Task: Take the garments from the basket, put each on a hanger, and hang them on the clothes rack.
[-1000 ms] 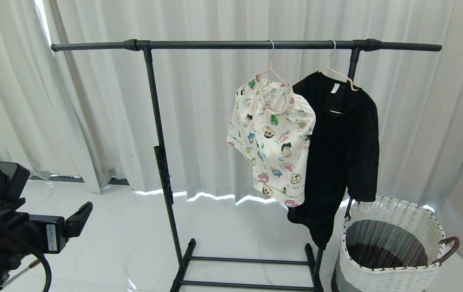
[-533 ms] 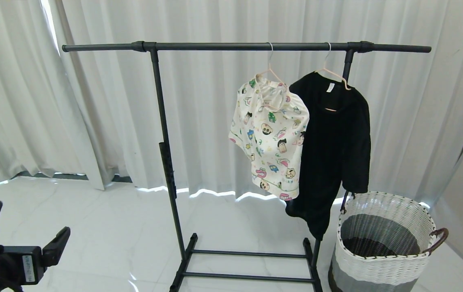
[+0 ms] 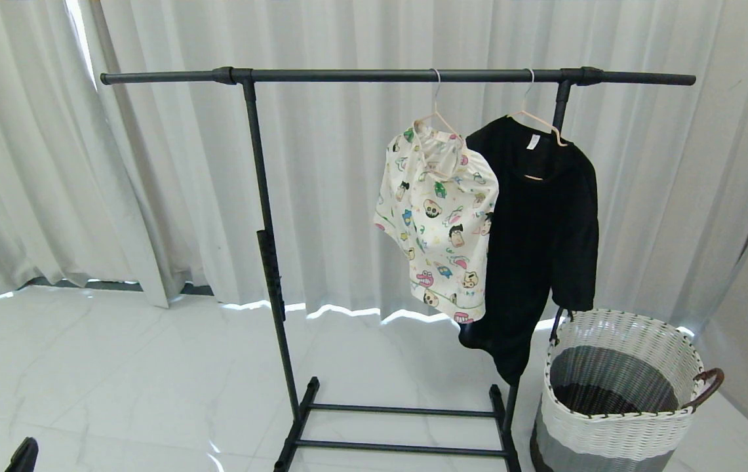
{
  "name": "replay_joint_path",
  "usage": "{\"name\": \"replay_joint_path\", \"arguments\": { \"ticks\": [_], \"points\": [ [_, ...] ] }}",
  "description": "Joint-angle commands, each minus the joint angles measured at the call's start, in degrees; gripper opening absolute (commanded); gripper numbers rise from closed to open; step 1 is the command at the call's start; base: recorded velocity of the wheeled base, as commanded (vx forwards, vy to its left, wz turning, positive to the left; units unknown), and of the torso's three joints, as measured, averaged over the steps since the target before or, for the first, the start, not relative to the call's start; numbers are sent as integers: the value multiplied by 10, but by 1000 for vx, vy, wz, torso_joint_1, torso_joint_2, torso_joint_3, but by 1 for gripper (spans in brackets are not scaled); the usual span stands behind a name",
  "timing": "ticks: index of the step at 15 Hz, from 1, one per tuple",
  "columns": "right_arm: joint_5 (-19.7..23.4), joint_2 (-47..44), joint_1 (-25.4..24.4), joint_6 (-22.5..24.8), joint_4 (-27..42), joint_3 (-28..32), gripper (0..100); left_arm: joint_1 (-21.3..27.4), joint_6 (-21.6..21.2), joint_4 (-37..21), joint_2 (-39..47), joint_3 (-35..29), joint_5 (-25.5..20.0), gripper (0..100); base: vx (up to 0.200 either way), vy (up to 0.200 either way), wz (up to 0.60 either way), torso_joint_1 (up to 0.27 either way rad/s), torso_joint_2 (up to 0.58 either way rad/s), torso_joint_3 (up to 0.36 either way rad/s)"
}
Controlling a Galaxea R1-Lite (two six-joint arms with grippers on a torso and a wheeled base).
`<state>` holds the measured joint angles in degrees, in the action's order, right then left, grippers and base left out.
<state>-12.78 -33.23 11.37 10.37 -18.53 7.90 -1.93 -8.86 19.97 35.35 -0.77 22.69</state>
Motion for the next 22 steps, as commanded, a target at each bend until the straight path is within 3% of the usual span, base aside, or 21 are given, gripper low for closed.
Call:
{"name": "replay_joint_path", "arguments": {
  "ticks": [1, 2, 3, 5, 6, 8, 10, 11, 13, 14, 16, 18, 20, 22],
  "points": [
    [20, 229, -1, -4, 31, -79, 100, -1, -18, -121, -223, 8, 35, 100, 0, 0, 0, 0, 0, 0],
    [28, 299, -2, -5, 83, -79, 100, -1, -55, -181, -317, 5, 51, 100, 0, 0, 0, 0, 0, 0],
    [29, 330, 0, -21, 122, -79, 100, 10, -70, -190, -339, -6, 67, 100, 0, 0, 0, 0, 0, 0],
    [45, 332, 24, -69, 136, -79, 100, 15, -76, -190, -354, -6, 85, 100, 0, 0, 0, 0, 0, 0],
    [74, 332, 37, -72, 152, -79, 100, 15, -74, -190, -354, -6, 85, 100, 0, 0, 0, 0, 0, 0],
    [73, 332, 37, -57, 140, -79, 100, 15, -66, -189, -354, -4, 88, 100, 0, 0, 0, 0, 0, 0],
    [74, 332, 37, -34, 139, -79, 100, 15, -24, -179, -354, 5, 121, 100, 0, 0, 0, 0, 0, 0],
    [71, 332, 36, -33, 139, -79, 100, 15, -1, -177, -354, 7, 196, 100, 0, 0, 0, 0, 0, 0],
    [70, 332, 34, -8, 137, -79, 100, 15, 1, -176, -354, 7, 191, 100, 0, 0, 0, 0, 0, 0],
    [73, 332, 33, 7, 136, -79, 100, 16, 3, -176, -354, 7, 170, 100, 0, 0, 0, 0, 0, 0],
    [92, 332, 33, -6, 140, -79, 100, 16, 1, -176, -354, 7, 110, 100, 0, 0, 0, 0, 0, 0],
    [195, 332, 32, -18, 145, -79, 100, 17, -19, -176, -354, 6, 59, 100, 0, 0, 0, 0, 0, 0],
    [273, 332, 20, -14, 175, -77, 100, 27, -19, -177, -322, 6, 46, 100, 0, 0, 0, 0, 0, 0],
    [275, 286, -38, -33, 175, -76, 100, 61, -19, -177, -230, 6, 46, 100, 0, 0, 0, 0, 0, 0]
  ]
}}
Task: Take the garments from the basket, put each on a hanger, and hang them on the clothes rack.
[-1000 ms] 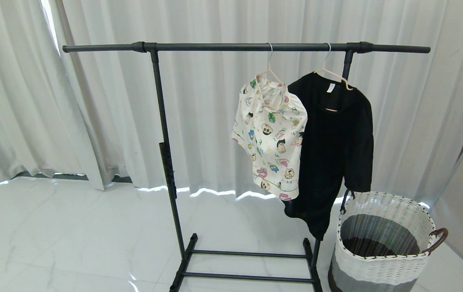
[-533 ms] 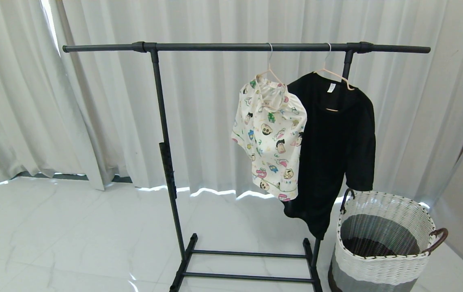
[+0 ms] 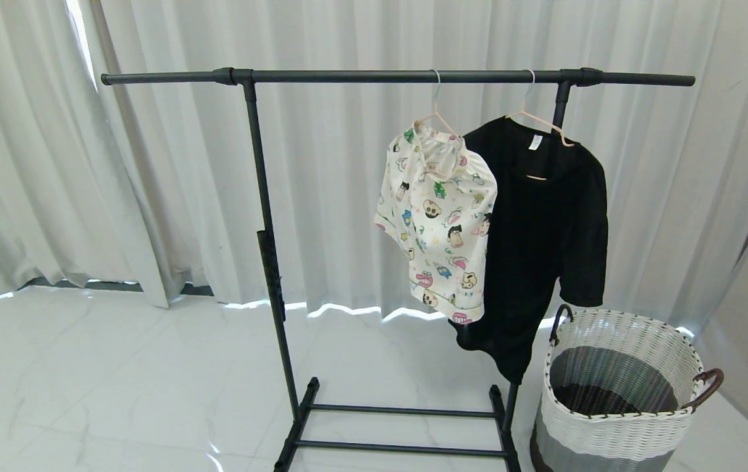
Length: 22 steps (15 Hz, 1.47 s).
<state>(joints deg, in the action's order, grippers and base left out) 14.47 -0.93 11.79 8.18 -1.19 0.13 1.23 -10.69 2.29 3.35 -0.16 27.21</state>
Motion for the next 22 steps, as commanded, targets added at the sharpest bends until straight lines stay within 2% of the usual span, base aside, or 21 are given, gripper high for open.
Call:
{"name": "replay_joint_path", "arguments": {
  "ticks": [1, 3, 4, 6, 7, 8, 10, 12, 13, 15, 17, 20, 22],
  "points": [
    [5, -49, -88, -19, 2, 1, 100, 43, 1, 0, 126, 0, 0, 100, 0, 0, 0, 0, 0, 0],
    [4, -43, -164, -33, 2, 1, 100, 47, 17, 0, 159, 0, 0, 100, 0, 0, 0, 0, 0, 0],
    [4, -25, -172, -37, 2, 1, 100, 50, 26, 0, 155, 0, -3, 100, 0, 0, 0, 0, 0, 0],
    [4, 9, -171, -48, 1, 1, 100, 75, 35, 0, 89, 1, -27, 100, 0, 0, 0, 0, 0, 0],
    [3, 9, -152, -56, 1, 1, 100, 93, 44, -1, 35, 1, -54, 100, 0, 0, 0, 0, 0, 0],
    [-5, 9, -149, -69, -6, -1, 100, 103, 57, -1, 20, 2, -86, 100, 0, 0, 0, 0, 0, 0],
    [-59, 9, -149, -66, -23, -1, 100, 102, 92, -2, 22, 2, -93, 100, 0, 0, 0, 0, 0, 0],
    [-59, 9, -149, -63, -23, -1, 100, 102, 113, -2, 23, 2, -112, 100, 0, 0, 0, 0, 0, 0],
    [-67, 9, -149, -60, -18, -1, 100, 102, 127, -4, 23, 2, -146, 100, 0, 0, 0, 0, 0, 0],
    [-132, 9, -149, -65, -12, -1, 100, 109, 187, -7, 24, 1, -148, 100, 0, 0, 0, 0, 0, 0],
    [-142, 9, -148, -89, 15, -1, 100, 110, 194, -7, 23, 1, -148, 100, 0, 0, 0, 0, 0, 0],
    [-141, 9, -149, -108, 17, 0, 100, 106, 194, -9, 25, 1, -141, 100, 0, 0, 0, 0, 0, 0],
    [-141, 9, -149, -101, 17, 0, 100, 73, 189, -10, 108, 1, -132, 100, 0, 0, 0, 0, 0, 0]
  ]
}}
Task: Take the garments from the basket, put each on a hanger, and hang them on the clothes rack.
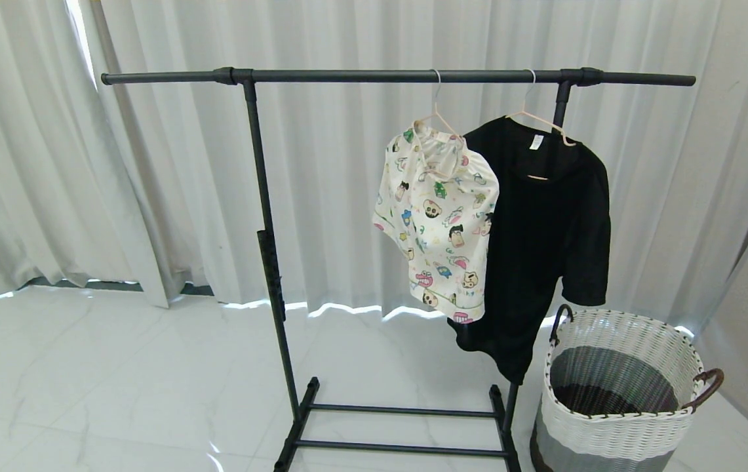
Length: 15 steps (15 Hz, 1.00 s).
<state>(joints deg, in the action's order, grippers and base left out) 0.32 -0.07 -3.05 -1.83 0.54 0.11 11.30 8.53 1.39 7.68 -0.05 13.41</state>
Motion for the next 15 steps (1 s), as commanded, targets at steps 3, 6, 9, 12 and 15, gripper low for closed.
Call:
{"name": "replay_joint_path", "arguments": {
  "ticks": [3, 6, 9, 12, 15],
  "points": [
    [0, 1, 0, 7, 1, 1, 100, -88, -18, -1, 44, 0, 10, 100, 0, 0, 0, 0, 0, 0],
    [-1, 1, 0, 9, 1, 1, 100, -142, -91, 7, -34, 0, 43, 100, 0, 0, 0, 0, 0, 0],
    [-1, 1, 0, 7, 1, 1, 100, -121, -106, 6, -52, 0, -39, 100, 0, 0, 0, 0, 0, 0],
    [-2, 1, 0, 11, 1, 1, 100, -114, -129, -5, -76, 0, -119, 100, 0, 0, 0, 0, 0, 0],
    [-1, 1, 0, 9, 1, 1, 100, -113, -119, -9, -76, 0, -120, 100, 0, 0, 0, 0, 0, 0]
  ]
}}
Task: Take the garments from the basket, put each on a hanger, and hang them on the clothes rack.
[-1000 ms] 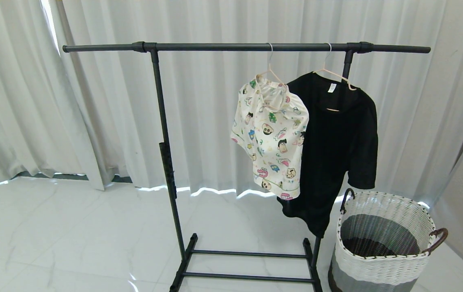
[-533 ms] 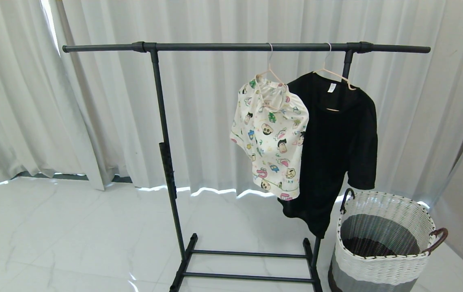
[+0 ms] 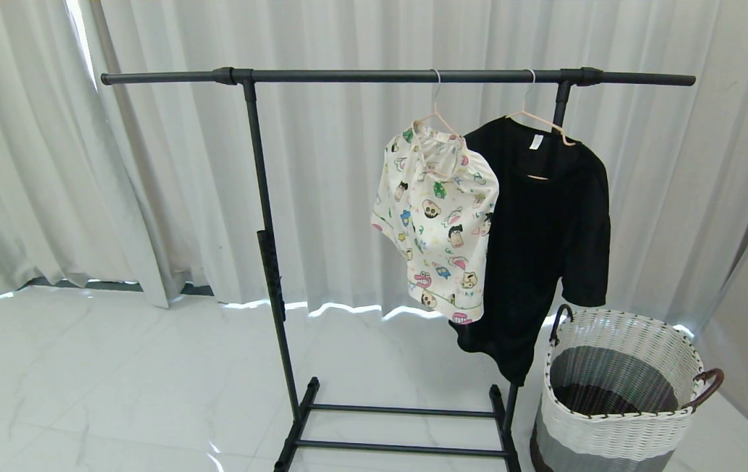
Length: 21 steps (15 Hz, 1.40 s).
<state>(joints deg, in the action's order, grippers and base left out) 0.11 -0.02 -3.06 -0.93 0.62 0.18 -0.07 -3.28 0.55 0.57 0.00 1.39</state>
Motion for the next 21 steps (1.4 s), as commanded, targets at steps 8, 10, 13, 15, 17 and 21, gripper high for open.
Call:
{"name": "replay_joint_path", "arguments": {
  "ticks": [8, 10, 13, 15, 17, 21],
  "points": [
    [2, 0, 0, -17, 0, 0, 100, 1, 57, -1, -6, 0, 11, 100, 0, 0, 0, 0, 0, 0],
    [2, 0, 0, -17, 0, 0, 100, 1, 56, 0, -6, 0, 11, 100, 0, 0, 0, 0, 0, 0],
    [2, 0, 0, -17, 0, 0, 100, 0, 57, -1, -5, 0, 11, 100, 0, 0, 0, 0, 0, 0],
    [2, 0, 0, -18, 0, 0, 100, 0, 57, -1, -5, 0, 11, 100, 0, 0, 0, 0, 0, 0],
    [2, 0, 0, -17, 0, 0, 100, 0, 57, -1, -6, 0, 11, 100, 0, 0, 0, 0, 0, 0],
    [2, 0, 0, -17, 0, 0, 100, 0, 57, -1, -6, 0, 11, 100, 0, 0, 0, 0, 0, 0]
  ]
}}
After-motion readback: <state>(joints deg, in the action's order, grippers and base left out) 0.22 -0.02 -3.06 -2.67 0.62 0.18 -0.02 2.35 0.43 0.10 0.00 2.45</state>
